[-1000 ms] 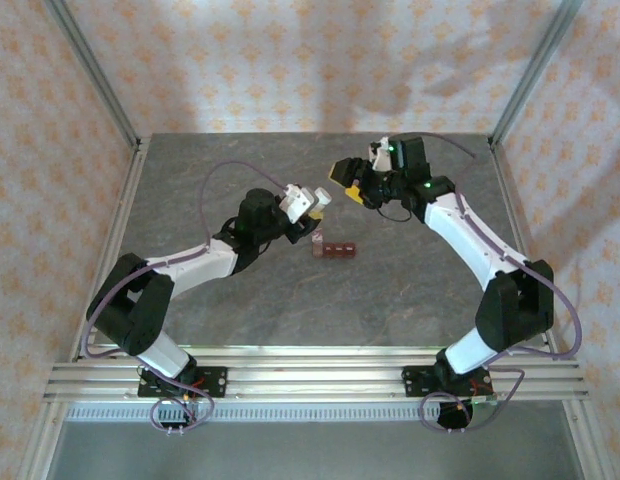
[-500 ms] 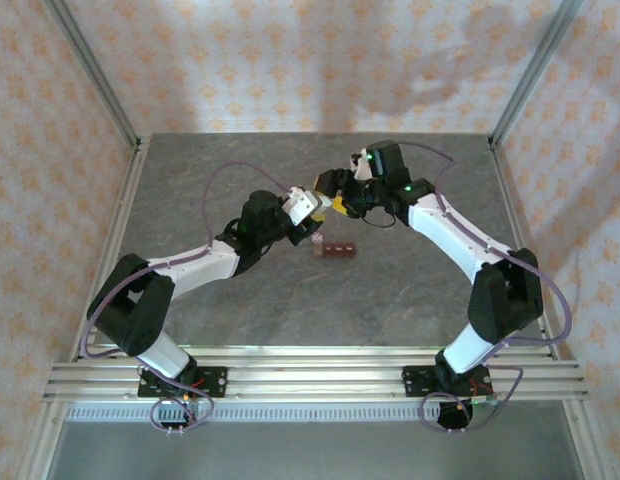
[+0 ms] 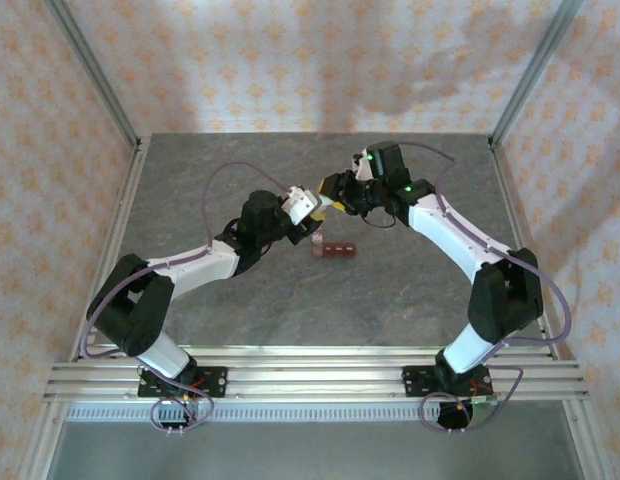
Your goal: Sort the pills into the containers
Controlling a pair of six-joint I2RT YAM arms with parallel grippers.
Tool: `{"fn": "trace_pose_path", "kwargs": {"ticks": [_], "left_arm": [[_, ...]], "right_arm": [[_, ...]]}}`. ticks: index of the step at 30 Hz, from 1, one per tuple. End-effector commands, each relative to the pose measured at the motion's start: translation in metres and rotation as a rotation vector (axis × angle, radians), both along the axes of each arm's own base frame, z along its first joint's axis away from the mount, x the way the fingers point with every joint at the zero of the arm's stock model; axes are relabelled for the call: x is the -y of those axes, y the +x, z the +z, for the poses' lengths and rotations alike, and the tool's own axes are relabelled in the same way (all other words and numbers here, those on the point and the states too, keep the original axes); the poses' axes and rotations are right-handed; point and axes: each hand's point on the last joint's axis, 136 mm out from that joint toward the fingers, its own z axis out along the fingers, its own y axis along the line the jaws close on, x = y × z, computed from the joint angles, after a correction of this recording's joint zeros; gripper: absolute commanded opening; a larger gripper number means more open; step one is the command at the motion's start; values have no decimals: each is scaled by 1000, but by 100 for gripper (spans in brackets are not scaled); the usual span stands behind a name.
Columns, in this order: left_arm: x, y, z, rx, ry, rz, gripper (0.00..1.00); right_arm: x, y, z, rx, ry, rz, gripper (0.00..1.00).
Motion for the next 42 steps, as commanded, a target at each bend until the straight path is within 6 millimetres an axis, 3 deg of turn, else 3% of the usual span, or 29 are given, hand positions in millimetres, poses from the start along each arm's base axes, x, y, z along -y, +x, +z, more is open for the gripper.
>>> {"fn": "trace_pose_path", "kwargs": {"ticks": [1,7,12,15,18,23,29,35,42], "left_arm": [[2,-1,25,52,-38,0,0],[1,-3,20,44,-34,-1,0],[2,-8,21,44,-62,-14,0],[1,-7,22,45,-80,-5,0],[-1,-7,26,50,-100,9,0],[-5,-7,34,54,-138,38,0],[-11,-13,43,66,-178,54,0],[-14,-16,47,65,-194,63,0],[-14,-18,45,62,-193,57,0]], "right_arm": [[7,4,7,46,-4,-17,36],[16,9,14,88,3,-21,29],[30,10,36,280,-53,34,27],[47,12,33,343,-128,34,26],[74,18,2,293,-303,-37,27],[121,20,-68,120,-566,-163,27],[156,16,-129,-3,-750,-250,28],[176,12,-169,-91,-835,-335,28],[194,7,-190,-135,-891,-403,32]]}}
